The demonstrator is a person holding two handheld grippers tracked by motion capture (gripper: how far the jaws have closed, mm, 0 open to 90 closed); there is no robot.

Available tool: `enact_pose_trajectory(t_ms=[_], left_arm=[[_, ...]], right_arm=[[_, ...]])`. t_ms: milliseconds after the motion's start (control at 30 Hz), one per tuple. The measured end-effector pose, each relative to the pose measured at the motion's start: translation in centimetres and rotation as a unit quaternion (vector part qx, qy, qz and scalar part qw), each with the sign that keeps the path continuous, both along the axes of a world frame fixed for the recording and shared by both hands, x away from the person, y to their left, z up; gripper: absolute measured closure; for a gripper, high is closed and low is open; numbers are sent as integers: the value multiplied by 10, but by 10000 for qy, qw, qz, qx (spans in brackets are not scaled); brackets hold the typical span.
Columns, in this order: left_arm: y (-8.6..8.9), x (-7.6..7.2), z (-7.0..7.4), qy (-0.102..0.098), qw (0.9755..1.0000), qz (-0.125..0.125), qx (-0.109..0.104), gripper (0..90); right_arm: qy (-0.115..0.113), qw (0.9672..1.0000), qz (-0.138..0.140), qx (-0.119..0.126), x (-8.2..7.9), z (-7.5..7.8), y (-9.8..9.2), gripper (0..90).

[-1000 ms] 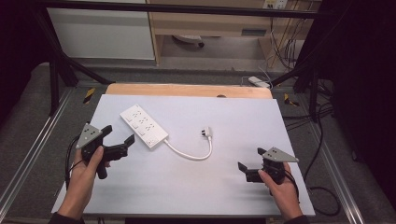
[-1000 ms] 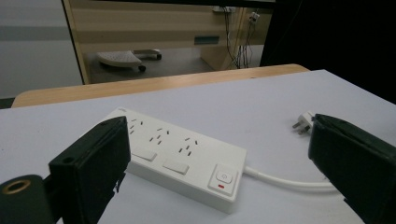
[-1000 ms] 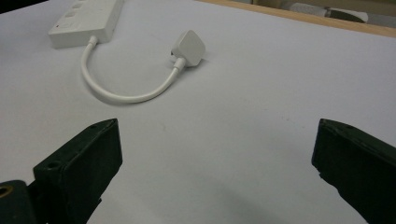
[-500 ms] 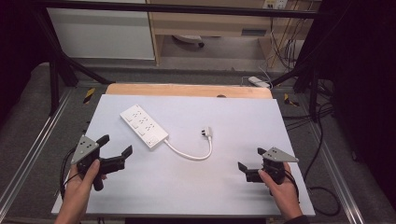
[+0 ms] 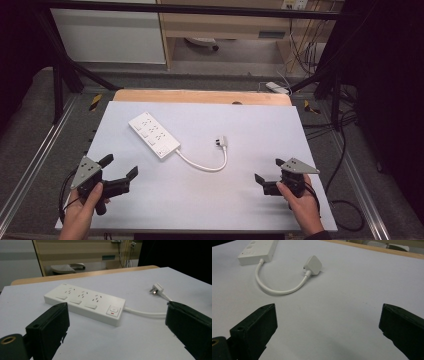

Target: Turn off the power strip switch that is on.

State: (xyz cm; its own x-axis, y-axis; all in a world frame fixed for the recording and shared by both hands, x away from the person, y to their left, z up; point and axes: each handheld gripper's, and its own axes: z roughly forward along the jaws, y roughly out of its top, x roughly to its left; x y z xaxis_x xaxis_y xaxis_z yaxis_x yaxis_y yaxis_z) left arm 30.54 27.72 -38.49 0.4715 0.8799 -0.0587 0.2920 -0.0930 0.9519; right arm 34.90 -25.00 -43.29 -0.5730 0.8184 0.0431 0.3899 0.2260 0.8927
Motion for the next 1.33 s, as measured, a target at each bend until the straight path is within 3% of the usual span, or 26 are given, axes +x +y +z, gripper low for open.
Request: enact_pose_trajectory(t_ms=[133, 567, 933, 1033, 1167, 1333], left_arm=[[-4, -4, -5, 16, 9999, -71, 143, 52], [-13, -4, -26, 236, 9989, -275, 282, 52], [-25, -3, -41, 544, 9961, -535, 432, 59], [-26, -2, -45, 665, 9954, -536, 425, 60], [-28, 0, -49, 768, 9940, -531, 576, 62], [-23, 1, -48, 773, 9950, -367, 517, 63]], right_arm=[[-1, 10000, 1, 0, 0, 0, 0, 21], [0, 10000, 13, -7, 0, 0, 0, 21], [-10, 10000, 5, -12, 0, 0, 0, 21], [-5, 10000, 5, -20, 0, -1, 0, 21], [44, 10000, -20, -56, 1, -2, 1, 22], [196, 9992, -263, -244, 3, -6, 0, 26]])
